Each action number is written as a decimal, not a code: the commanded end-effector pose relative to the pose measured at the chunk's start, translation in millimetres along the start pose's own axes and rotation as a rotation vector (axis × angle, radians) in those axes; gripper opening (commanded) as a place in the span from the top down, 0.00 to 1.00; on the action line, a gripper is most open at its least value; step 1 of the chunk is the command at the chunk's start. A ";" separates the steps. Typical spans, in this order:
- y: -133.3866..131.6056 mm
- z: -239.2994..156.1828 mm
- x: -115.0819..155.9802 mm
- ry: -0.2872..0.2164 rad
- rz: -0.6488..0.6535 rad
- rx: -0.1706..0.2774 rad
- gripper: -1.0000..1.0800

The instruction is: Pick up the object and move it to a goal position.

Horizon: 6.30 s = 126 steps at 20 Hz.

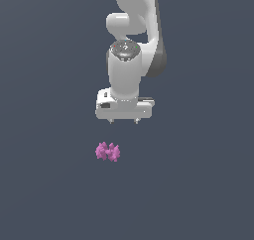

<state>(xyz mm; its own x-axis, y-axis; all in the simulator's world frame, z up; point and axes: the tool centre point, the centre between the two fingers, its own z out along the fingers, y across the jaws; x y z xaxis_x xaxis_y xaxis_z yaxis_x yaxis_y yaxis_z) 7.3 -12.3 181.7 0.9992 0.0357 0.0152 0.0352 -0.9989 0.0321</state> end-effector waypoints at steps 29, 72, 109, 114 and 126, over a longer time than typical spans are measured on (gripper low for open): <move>-13.1 -1.2 10.4 -0.008 -0.230 -0.012 0.04; 59.7 45.2 66.4 -0.001 -1.231 0.030 0.04; 71.4 102.7 72.2 0.009 -1.380 0.037 1.00; 71.4 102.7 72.2 0.009 -1.380 0.037 1.00; 70.4 84.4 74.4 0.009 -1.380 0.037 1.00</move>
<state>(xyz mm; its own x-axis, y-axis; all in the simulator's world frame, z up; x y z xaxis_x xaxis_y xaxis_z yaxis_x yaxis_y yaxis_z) 84.3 -83.2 93.8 0.1546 0.9880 0.0001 0.9880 -0.1546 -0.0019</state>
